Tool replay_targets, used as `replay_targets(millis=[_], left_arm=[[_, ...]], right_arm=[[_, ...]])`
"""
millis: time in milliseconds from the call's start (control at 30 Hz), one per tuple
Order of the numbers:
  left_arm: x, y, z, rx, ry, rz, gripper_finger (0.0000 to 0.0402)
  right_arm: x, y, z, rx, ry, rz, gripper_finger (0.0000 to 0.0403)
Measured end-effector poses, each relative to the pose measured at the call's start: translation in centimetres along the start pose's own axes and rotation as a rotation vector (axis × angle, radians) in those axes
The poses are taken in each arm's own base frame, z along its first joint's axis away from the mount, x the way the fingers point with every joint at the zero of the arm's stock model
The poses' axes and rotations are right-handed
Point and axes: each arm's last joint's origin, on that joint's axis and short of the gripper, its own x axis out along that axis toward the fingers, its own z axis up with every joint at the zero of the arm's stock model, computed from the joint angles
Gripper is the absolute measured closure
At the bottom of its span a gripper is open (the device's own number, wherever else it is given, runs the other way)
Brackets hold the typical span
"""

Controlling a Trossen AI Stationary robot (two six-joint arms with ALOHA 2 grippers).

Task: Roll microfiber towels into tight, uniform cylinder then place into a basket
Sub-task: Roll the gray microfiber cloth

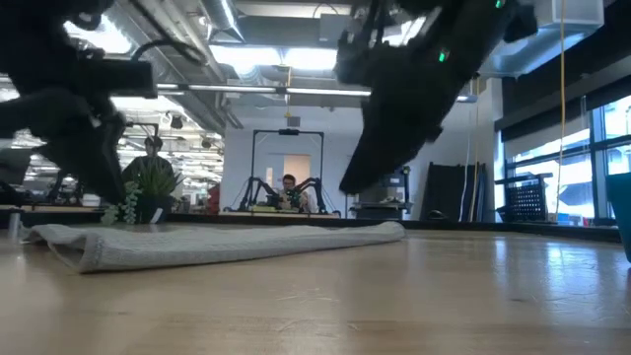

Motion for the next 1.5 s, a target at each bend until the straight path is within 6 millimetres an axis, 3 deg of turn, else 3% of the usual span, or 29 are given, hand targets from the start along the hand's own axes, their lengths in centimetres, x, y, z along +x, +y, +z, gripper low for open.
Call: replay_targets(millis=[400, 633, 1167, 1300, 1500], left_arm=[[0.7, -0.9, -2.6, -0.069, 0.005, -0.103, 0.0315], [1.4, -2.0, -3.5, -0.064, 0.000, -0.214, 0.0315], [3.2, -5.6, -2.4, -0.087, -0.154, -0.401, 0.0315], [2.8, -5.9, -2.1, -0.059, -0.161, -0.417, 0.0315], [0.3, -5.7, -0.4, 0.010, -0.229, -0.449, 0.0315]], right_arm=[[4.1, -2.4, -1.1, 0.034, 0.085, -0.114, 0.0212], [5.0, -4.5, -0.6, 0.045, 0.094, -0.152, 0.0212], [6.1, -9.2, 0.6, 0.053, 0.086, -0.215, 0.0212], [5.9, -9.4, 0.9, 0.000, 0.067, -0.313, 0.0212], [3.4, -7.0, 2.9, -0.104, -0.003, -0.336, 0.0212]])
